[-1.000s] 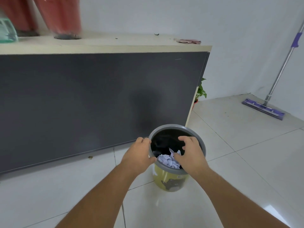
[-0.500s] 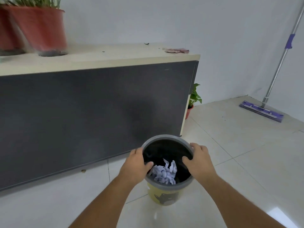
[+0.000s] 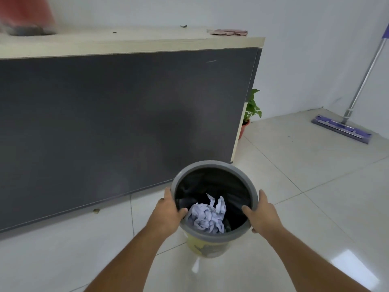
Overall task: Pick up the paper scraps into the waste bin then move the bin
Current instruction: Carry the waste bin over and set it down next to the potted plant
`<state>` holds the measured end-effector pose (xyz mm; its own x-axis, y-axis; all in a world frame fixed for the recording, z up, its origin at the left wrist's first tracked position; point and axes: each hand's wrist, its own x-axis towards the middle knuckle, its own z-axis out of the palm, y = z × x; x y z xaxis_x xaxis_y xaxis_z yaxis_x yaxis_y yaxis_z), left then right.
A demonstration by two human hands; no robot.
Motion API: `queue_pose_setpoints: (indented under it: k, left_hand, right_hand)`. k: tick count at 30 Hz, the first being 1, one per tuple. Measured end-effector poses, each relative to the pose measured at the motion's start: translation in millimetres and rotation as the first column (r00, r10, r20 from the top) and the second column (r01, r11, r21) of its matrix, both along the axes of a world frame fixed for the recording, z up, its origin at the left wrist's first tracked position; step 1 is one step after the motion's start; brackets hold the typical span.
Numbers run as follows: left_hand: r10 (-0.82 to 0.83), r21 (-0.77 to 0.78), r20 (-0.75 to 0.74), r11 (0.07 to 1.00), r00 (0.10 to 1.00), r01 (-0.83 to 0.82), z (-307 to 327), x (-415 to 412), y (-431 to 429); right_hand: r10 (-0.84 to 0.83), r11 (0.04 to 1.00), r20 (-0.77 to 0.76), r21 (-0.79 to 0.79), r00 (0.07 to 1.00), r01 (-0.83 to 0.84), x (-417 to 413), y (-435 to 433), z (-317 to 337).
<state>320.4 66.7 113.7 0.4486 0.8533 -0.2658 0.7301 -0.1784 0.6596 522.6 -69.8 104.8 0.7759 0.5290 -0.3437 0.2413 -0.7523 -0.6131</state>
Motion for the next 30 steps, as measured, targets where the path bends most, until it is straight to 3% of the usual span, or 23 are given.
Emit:
queue_pose_setpoints:
  k: [4,10,16,22,30]
  left_hand:
    - [0.039,-0.074,0.044,0.997,0.998,-0.036,-1,5,3]
    - [0.065,-0.131,0.087,0.99,0.994,-0.053,1,1,3]
    - [0.087,-0.15,0.123,0.986,0.989,-0.068,50,-8,1]
    - [0.105,-0.14,0.13,0.986,0.986,-0.087,187,-19,0]
    - [0.063,-0.088,0.211,0.995,0.976,-0.045,450,-34,5]
  right_hand:
    - [-0.026,1.0,-0.052,0.007,0.998,0.027,-2,2,-6]
    - [-0.034,0.999,0.019,0.03,0.999,0.034,-12,3,-5]
    - [-0.04,0.998,0.077,0.045,0.996,0.036,-24,3,49]
    - [-0.01,0.999,0.111,0.044,0.994,0.005,-31,-2,191]
    - [0.013,0.991,0.126,0.132,0.992,-0.029,-36,-1,456]
